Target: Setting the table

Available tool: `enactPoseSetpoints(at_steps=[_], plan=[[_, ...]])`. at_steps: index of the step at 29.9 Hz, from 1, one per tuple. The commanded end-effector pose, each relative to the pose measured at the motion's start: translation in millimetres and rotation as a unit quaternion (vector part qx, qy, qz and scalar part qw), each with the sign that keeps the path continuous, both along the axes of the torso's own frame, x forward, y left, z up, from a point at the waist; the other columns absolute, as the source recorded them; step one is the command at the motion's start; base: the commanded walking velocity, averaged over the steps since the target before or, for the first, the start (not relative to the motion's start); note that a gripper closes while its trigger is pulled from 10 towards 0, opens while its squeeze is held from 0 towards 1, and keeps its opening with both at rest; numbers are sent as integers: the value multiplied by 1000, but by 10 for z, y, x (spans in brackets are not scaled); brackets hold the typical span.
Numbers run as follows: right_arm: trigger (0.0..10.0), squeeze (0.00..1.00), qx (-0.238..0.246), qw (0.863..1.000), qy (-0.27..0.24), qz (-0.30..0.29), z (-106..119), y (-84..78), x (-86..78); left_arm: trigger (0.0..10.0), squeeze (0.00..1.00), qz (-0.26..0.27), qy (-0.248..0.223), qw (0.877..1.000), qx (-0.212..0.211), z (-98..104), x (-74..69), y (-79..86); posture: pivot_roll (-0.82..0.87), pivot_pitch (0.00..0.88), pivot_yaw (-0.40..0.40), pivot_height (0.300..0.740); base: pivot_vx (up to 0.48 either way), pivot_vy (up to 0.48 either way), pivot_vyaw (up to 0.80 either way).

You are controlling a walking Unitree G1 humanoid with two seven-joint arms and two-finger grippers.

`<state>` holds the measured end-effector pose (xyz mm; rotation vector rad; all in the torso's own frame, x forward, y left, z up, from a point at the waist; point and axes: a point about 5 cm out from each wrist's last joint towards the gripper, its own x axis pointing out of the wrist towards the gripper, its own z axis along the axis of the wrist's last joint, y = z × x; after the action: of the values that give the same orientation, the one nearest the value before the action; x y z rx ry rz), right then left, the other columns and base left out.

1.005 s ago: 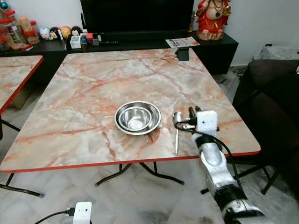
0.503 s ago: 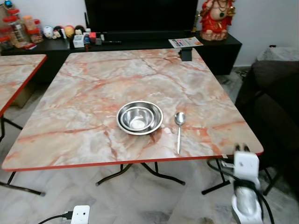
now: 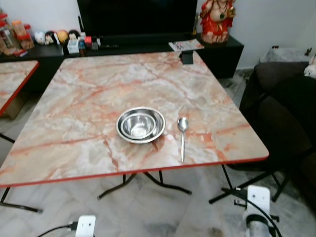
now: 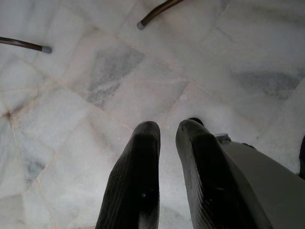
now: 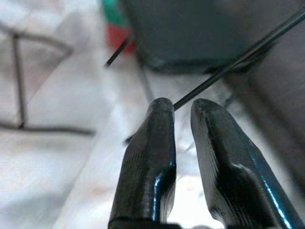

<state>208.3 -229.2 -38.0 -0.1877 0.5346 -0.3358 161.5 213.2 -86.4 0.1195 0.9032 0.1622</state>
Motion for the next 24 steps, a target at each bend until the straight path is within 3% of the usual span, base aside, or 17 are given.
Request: enactPoseSetpoints(at_steps=[1, 3, 7, 9, 13, 18, 24], plan=[[10000, 0, 13, 1000, 21, 12, -51, 47, 10, 10000, 0, -2, 5, 1000, -2, -8, -10, -3, -38, 0, 17, 732, 0, 0, 0], [10000, 0, 42, 994, 84, 55, -179, 160, 3, 10000, 0, 0, 3, 1000, -4, -2, 13, -20, -32, 0, 18, 732, 0, 0, 0], [10000, 0, 102, 980, 137, 97, -299, 346, -43, 10000, 0, 4, 7, 1000, -5, -1, 33, -35, -32, 0, 12, 732, 0, 0, 0], [10000, 0, 93, 975, 160, 124, -333, 395, -70, 10000, 0, 3, 9, 1000, -4, -3, 35, -37, -28, 0, 11, 732, 0, 0, 0], [10000, 0, 111, 967, 172, 151, -353, 514, -55, 10000, 0, 17, 8, 1000, -9, -3, 33, -32, -30, 0, 5, 732, 0, 0, 0], [10000, 0, 108, 961, 201, 157, -395, 535, -100, 10000, 0, 14, 14, 1000, -11, -15, 23, -58, -23, 0, 5, 732, 0, 0, 0], [10000, 0, 126, 960, 200, 148, -393, 618, -74, 10000, 0, 14, 17, 1000, -10, -18, 15, -51, -12, 0, 8, 732, 0, 445, 0]])
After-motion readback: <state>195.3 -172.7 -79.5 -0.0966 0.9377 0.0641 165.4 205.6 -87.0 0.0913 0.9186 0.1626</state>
